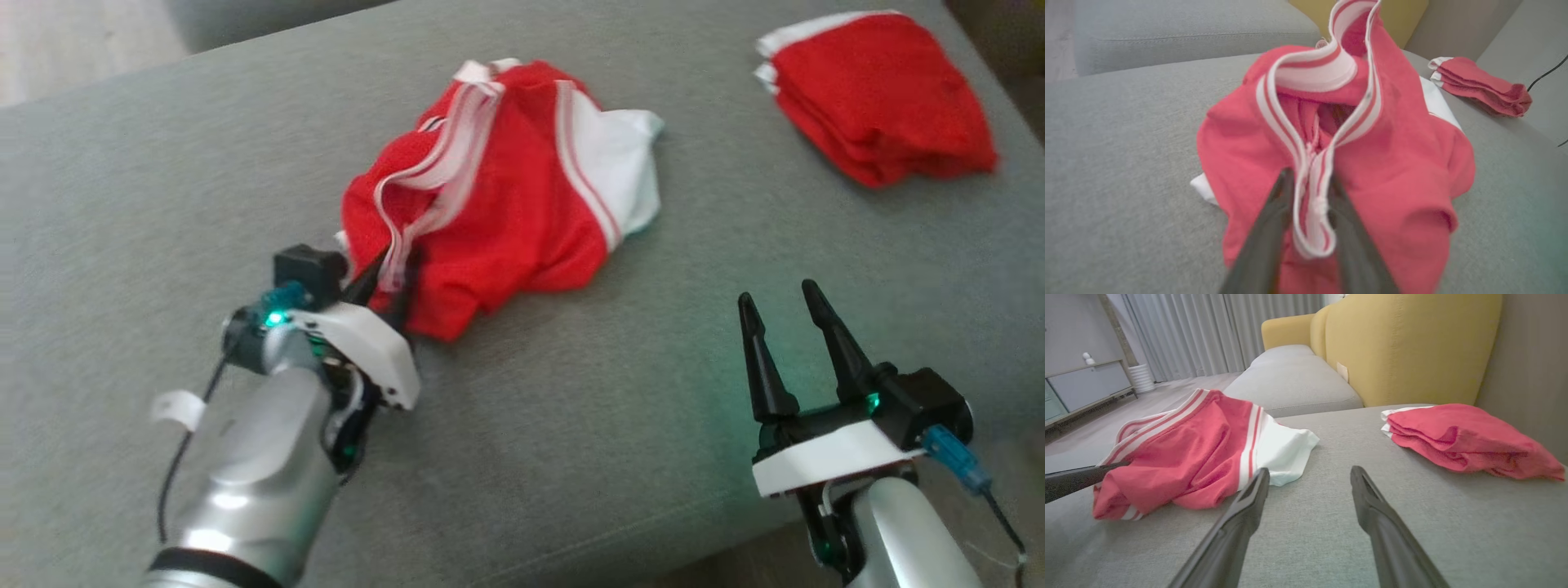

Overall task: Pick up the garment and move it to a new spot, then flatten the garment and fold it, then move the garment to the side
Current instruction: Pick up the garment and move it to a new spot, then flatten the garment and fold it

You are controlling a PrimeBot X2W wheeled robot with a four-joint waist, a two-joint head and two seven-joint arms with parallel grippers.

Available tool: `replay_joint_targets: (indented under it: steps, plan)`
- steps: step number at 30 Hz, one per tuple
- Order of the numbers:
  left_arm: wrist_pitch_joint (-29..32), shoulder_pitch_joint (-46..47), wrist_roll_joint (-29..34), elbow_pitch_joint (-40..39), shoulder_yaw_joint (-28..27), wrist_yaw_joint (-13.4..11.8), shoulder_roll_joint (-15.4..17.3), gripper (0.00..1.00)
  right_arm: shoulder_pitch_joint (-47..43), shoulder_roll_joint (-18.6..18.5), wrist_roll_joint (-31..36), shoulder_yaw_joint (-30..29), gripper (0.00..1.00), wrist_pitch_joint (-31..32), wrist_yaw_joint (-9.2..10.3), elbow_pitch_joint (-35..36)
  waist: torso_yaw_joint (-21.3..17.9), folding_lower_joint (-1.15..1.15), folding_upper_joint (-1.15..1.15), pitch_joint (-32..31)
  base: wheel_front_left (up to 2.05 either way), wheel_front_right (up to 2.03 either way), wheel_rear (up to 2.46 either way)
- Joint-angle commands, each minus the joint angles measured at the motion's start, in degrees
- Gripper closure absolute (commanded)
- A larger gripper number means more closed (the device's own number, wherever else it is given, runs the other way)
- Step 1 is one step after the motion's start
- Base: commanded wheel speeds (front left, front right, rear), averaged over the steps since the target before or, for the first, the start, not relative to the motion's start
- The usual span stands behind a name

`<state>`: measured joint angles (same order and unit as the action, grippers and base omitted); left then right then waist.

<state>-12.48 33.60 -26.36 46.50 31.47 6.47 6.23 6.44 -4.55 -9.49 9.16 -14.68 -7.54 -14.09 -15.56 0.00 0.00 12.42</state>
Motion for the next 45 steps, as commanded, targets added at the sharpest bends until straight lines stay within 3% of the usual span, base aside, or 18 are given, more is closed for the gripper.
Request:
replay_joint_targets:
  steps: [1, 5, 14, 19, 23, 27, 32, 45]
  plan:
    - [-1.29, 1.35, 0.1, -1.48, -1.13, -0.27, 0.19, 0.0, 0.05, -0.65, 0.58, 1.41, 0.0, -0.32, 0.05, 1.45, 3.17, 0.0, 0.0, -1.19, 0.0, 0.0, 0.0]
    - [-2.41, -1.98, 0.48, -4.2, -1.72, -1.39, -1.25, 0.0, -1.17, -0.72, 0.74, 2.2, 0.0, -0.32, 0.05, 0.72, 6.79, 0.0, 0.0, -4.78, 0.0, 0.0, 0.0]
    - [-2.51, -21.52, 8.98, -29.07, -11.65, -9.56, -0.44, 0.0, -4.36, -0.25, 0.83, 2.86, 0.0, -0.32, 0.05, -0.15, 13.22, 0.0, 0.0, -13.53, 0.0, 0.0, 0.0]
    - [-2.51, -31.74, 12.33, -39.49, -18.49, -11.25, -0.43, 0.0, -6.31, 0.12, 0.59, 2.74, 0.0, -0.32, 0.05, -0.26, 15.58, 0.0, 0.0, -16.51, 0.0, 0.0, 0.0]
    - [-2.52, -38.55, 13.9, -46.32, -23.53, -10.42, -1.42, 0.0, -7.63, 0.41, 0.62, 2.25, 0.0, -0.32, 0.05, -0.08, 16.56, 0.0, 0.0, -18.05, 0.0, 0.0, 0.0]
    - [-2.52, -44.72, 17.7, -48.93, -26.05, -9.86, -1.91, 0.0, -8.56, 0.78, 0.52, 1.86, 0.0, -0.32, 0.05, 0.49, 16.68, 0.0, 0.0, -19.49, 0.0, 0.0, 0.0]
    - [-2.52, -49.66, 21.69, -49.34, -26.66, -11.0, -2.55, 0.0, -10.49, 1.1, 0.07, 1.66, 0.0, -0.32, 0.05, 1.36, 17.16, 0.0, 0.0, -21.01, 0.0, 0.0, 0.0]
    - [-2.52, -50.65, 25.62, -48.73, -25.62, -12.92, -2.93, 0.0, -12.09, 1.51, -0.07, 1.03, 0.0, -0.32, 0.05, 0.56, 18.28, 0.0, 0.0, -22.12, 0.0, 0.0, 0.0]
